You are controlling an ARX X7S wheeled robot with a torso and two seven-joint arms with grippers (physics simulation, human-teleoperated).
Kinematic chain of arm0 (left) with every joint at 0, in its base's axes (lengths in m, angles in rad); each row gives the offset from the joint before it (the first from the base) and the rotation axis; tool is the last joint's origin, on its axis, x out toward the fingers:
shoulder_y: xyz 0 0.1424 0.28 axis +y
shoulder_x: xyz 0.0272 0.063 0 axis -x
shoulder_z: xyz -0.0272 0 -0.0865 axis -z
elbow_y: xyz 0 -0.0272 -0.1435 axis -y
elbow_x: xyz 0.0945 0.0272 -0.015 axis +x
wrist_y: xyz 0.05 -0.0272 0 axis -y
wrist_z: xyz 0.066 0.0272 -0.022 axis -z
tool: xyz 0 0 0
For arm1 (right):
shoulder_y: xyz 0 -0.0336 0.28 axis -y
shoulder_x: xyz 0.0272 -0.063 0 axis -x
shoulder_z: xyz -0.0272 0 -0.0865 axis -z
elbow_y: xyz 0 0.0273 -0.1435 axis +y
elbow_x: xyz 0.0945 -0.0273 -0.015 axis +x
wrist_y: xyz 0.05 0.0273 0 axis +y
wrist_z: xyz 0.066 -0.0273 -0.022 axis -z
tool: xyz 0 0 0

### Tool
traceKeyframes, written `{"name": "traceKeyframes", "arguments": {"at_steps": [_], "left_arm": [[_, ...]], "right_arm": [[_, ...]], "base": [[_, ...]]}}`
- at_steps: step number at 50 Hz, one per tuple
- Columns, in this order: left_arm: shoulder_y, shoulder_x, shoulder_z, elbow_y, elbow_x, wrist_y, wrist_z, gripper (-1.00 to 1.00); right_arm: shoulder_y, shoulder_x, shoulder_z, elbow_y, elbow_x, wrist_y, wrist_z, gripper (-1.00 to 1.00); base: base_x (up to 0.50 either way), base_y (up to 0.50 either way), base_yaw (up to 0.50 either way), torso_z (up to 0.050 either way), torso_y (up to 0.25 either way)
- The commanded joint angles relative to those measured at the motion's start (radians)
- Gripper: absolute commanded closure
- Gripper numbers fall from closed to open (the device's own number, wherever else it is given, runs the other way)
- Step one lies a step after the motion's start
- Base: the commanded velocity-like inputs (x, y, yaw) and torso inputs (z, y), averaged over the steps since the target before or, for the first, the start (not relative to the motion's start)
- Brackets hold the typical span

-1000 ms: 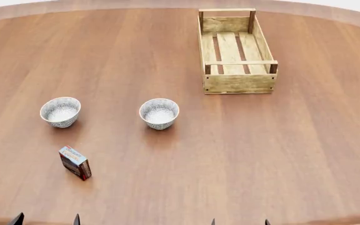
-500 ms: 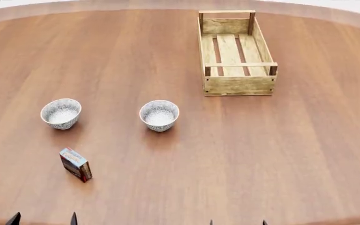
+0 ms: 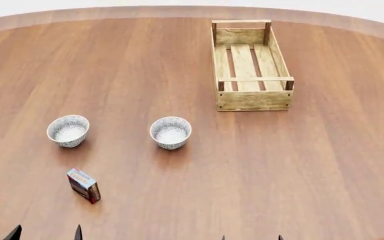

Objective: Stack the right bowl on the left bowl and place them in the tray.

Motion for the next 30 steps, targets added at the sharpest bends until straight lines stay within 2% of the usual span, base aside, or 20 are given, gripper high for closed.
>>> {"name": "traceKeyframes", "arguments": {"at_steps": [1,16,20,21,24,27,30], "left_arm": [[0.001,0.006,-0.01,0.003,-0.005,0.016,0.011,-1.0],[0.007,-0.009,0.01,0.024,0.006,0.026,-0.024,-1.0],[0.034,-0.022,-0.008,0.134,0.018,0.12,-0.046,-1.0],[0.047,-0.027,-0.024,0.192,0.028,0.172,-0.062,-1.0],[0.077,-0.037,-0.033,0.286,0.065,0.255,-0.083,-1.0],[0.097,-0.049,-0.039,0.371,0.101,0.268,-0.1,-1.0],[0.109,-0.054,-0.055,0.444,0.117,0.264,-0.118,-1.0]], "right_arm": [[0.001,-0.003,0.008,-0.009,-0.001,0.002,-0.008,-1.0],[0.0,0.011,-0.004,-0.017,0.014,-0.006,0.008,-1.0],[-0.024,0.018,0.009,-0.084,0.036,-0.105,0.002,-1.0],[-0.039,0.025,0.014,-0.136,-0.032,-0.178,0.04,-1.0],[-0.055,0.036,0.021,-0.216,-0.026,-0.233,0.039,-1.0],[-0.067,0.039,0.039,-0.309,0.03,-0.258,0.041,-1.0],[-0.08,0.046,0.056,-0.392,-0.02,-0.314,0.066,-1.0]], "base": [[0.0,0.0,0.0,0.05,0.0],[0.0,0.0,0.0,0.05,0.0],[0.0,0.0,0.0,0.001,0.0],[0.0,0.0,0.0,0.0,0.0],[0.0,0.0,0.0,0.0,0.0],[0.0,0.0,0.0,0.0,0.0],[0.0,0.0,0.0,0.0,0.0]]}}
